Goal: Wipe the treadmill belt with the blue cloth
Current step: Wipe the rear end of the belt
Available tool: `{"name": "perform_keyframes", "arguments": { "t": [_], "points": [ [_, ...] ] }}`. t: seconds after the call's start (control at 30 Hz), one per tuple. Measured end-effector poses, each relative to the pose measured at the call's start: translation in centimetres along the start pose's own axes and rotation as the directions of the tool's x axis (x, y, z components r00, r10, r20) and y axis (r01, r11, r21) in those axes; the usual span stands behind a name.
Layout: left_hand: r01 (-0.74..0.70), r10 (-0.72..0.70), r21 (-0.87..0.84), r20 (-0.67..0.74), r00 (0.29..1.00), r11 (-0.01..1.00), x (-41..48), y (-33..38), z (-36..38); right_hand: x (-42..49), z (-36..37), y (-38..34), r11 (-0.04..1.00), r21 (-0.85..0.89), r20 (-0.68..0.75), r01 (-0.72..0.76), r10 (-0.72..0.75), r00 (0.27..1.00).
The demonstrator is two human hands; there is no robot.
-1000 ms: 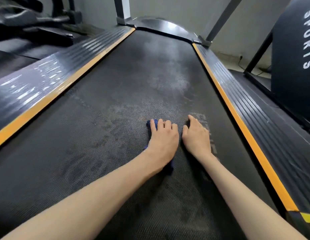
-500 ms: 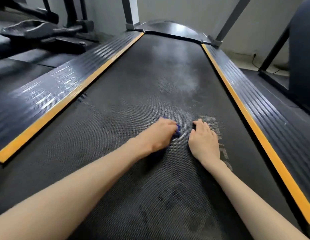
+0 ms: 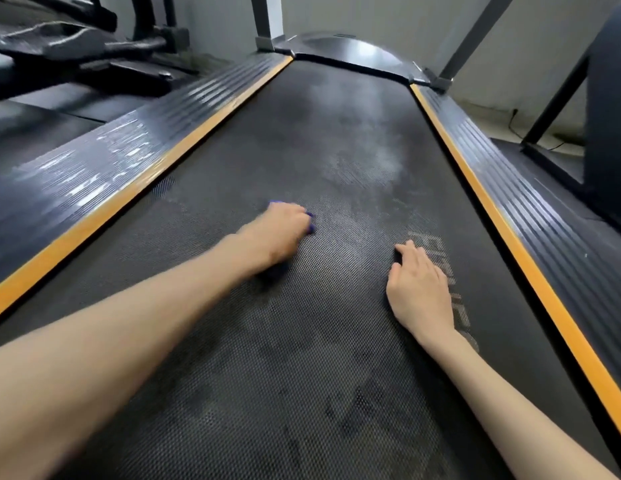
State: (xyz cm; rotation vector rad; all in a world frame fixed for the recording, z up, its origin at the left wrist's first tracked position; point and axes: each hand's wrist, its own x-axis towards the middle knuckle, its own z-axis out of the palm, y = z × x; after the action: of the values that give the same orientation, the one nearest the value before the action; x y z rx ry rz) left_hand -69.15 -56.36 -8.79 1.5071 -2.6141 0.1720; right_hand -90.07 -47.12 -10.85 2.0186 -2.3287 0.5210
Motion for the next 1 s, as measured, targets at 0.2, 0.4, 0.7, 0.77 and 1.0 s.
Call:
{"name": "perform_keyframes", "arguments": {
  "t": [0.2,0.4,0.7,0.77,1.0],
  "points": [
    [-0.193,0.192,-0.025,-0.049,0.980,0.981,-0.7,4.5,-0.3,0.0,-0.5,-0.3,1.000,0.006,-0.020,-0.016,0.016,1.000],
    [0.451,-0.450,0.032,-0.013,0.893,0.892,-5.1,-10.0,-0.4,0.5,-0.1,0.0,1.000,0.022,-0.078,0.017,-0.015,0.997],
    [0.233,-0.262,-0.170,-0.172,0.950,0.957,-10.8,-1.7,-1.9,1.8,-0.4,-7.6,0.913,0.242,0.149,0.328,-0.369,0.917],
    [0.171,-0.207,-0.180,-0.208,0.956,0.969,-12.6,0.3,-2.2,1.9,0.1,-11.1,0.881,0.309,0.180,0.358,-0.424,0.887],
    [0.413,-0.410,-0.065,0.044,0.911,0.909,-13.5,-7.1,-2.4,0.6,2.7,-13.1,0.867,0.246,0.015,0.432,-0.449,0.893]
  ]
}}
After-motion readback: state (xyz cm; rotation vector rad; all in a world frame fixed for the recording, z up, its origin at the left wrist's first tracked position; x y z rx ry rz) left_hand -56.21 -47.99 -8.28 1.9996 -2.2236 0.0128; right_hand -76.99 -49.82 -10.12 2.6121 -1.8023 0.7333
